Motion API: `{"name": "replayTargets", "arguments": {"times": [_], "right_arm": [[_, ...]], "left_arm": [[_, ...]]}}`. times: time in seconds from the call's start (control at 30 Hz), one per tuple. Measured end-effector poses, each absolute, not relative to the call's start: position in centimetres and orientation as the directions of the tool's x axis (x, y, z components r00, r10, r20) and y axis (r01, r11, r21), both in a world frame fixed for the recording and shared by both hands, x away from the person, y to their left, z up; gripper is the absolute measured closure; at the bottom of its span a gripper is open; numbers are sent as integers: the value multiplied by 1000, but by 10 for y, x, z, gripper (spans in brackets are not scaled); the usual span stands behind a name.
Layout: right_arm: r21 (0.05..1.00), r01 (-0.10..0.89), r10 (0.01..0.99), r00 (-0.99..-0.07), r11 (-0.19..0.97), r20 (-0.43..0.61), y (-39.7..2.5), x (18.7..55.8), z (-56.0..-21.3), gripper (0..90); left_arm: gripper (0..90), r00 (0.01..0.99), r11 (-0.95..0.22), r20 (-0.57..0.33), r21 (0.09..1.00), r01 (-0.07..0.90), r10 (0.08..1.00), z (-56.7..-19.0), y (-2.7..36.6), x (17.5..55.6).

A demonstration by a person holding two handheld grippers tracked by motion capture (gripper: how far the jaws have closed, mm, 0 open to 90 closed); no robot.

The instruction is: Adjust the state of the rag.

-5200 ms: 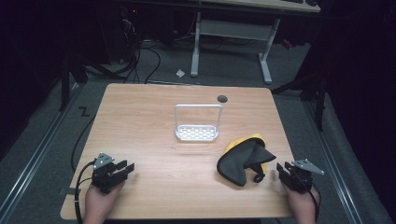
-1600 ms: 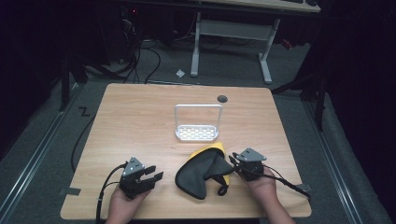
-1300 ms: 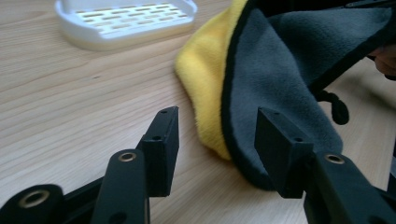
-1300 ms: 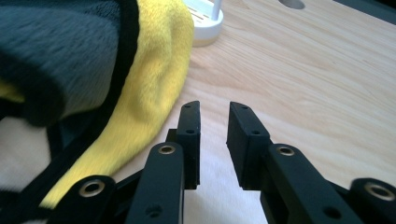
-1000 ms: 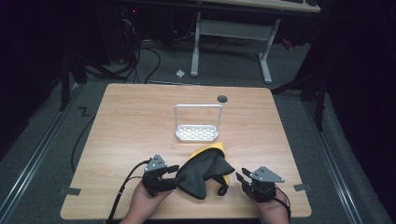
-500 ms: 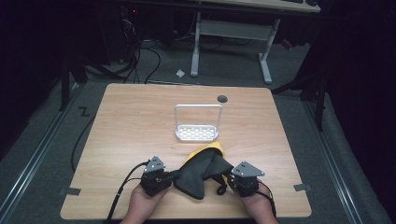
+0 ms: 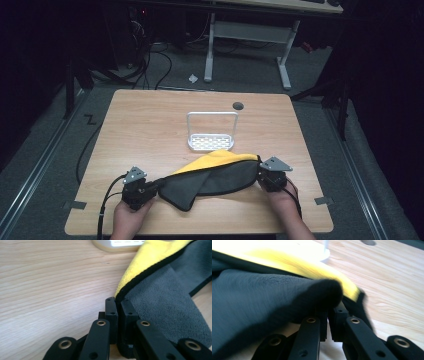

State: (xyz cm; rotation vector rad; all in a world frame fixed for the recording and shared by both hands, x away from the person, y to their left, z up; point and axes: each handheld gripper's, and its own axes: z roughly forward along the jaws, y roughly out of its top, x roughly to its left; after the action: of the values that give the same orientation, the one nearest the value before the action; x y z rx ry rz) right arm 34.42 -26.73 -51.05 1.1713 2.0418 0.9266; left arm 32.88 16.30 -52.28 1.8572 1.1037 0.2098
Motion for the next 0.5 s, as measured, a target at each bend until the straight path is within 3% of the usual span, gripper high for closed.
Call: {"name": "replayTargets", "arguments": {"times": [0.23,0.5], "right_arm": [[793,492,903,-398,359,-162,-278,346,-514,852],[801,500,919,-365,330,-150,-292,337,-512,772]], "left_arm": [[845,538,-140,-292,769,624,791,-526,172,336],[776,530,-125,-299,772,623,793,-526,175,340]]}}
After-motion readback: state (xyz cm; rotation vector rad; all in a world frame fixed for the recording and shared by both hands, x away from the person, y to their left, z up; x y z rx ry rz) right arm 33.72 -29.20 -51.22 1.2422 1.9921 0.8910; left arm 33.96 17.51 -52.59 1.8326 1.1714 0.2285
